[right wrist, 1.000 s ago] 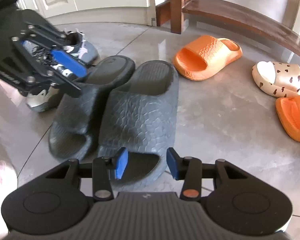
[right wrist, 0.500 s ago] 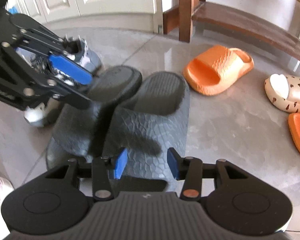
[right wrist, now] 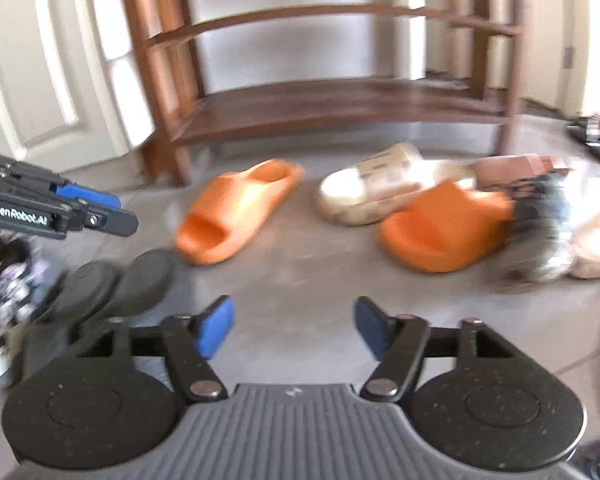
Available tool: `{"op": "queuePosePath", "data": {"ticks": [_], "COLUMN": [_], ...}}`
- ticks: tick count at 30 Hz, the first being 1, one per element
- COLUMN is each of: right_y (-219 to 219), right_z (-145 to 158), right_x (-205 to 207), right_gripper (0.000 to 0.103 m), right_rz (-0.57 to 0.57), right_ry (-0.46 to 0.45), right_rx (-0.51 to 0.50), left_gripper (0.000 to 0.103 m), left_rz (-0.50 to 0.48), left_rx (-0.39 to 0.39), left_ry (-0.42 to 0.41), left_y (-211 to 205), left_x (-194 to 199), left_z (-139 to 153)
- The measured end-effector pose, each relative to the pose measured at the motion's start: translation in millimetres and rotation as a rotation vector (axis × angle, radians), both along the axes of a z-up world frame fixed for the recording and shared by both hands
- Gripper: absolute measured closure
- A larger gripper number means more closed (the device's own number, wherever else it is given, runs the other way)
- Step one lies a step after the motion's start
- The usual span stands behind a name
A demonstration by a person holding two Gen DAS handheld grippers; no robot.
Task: Organize scattered shoes
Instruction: 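Move the left gripper to an orange textured slide and grasp its strap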
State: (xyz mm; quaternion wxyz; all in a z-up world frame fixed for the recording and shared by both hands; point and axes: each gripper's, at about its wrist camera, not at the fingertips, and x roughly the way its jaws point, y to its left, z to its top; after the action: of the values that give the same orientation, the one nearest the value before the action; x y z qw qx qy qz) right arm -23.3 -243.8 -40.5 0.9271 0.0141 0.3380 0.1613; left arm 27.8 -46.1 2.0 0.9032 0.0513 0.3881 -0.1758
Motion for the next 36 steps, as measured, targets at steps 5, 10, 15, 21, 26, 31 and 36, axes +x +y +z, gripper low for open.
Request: {"op": "queuePosePath", "data": {"ticks": [5, 10, 15, 21, 26, 31, 36], "right_y": [-42.9, -92.6, -124.5, -106.9, -67.8, -41.8, -23.6], "right_z": [-3.0, -5.7, 0.0, 6.9, 11.7, 3.2, -3.8], "right_x": [5.8, 21.7, 42.2, 80.1, 119.3, 136.3, 138.2], "right_gripper": [0.027, 0.027, 0.03, 0.059, 0.059, 0.057, 0.053], "right_rz": [-0.082, -0.23, -0.301, -0.179, -0.077, -0.032, 0.011], "right_ry": [0.038, 0.082, 0.035, 0.019, 0.0, 0.042, 0.064], "right_rx": [-0.046, 0.011, 0.024, 0.002, -0.036, -0.015, 0.0], "left_gripper": [0.05, 0.049, 0.049, 0.049, 0.048, 0.048, 0.047], "left_rz": [0.115, 0.198, 0.315, 0.479, 0.586, 0.642, 0.738], "left_rx": [-0.014, 0.03, 0.05, 0.019, -0.051, -0.142, -0.234], "left_ry": [0.001, -0.02, -0.006, -0.003, 0.02, 0.056, 0.102], "left_y": [-60.0, -94.5, -88.8, -37.8, 6.7, 27.6, 37.5], "left_x": [9.9, 7.5, 25.7, 54.6, 66.3, 74.4, 85.9], "left_z": [-18.8, -40.8, -59.4, -75.0, -85.4, -92.7, -108.8]}}
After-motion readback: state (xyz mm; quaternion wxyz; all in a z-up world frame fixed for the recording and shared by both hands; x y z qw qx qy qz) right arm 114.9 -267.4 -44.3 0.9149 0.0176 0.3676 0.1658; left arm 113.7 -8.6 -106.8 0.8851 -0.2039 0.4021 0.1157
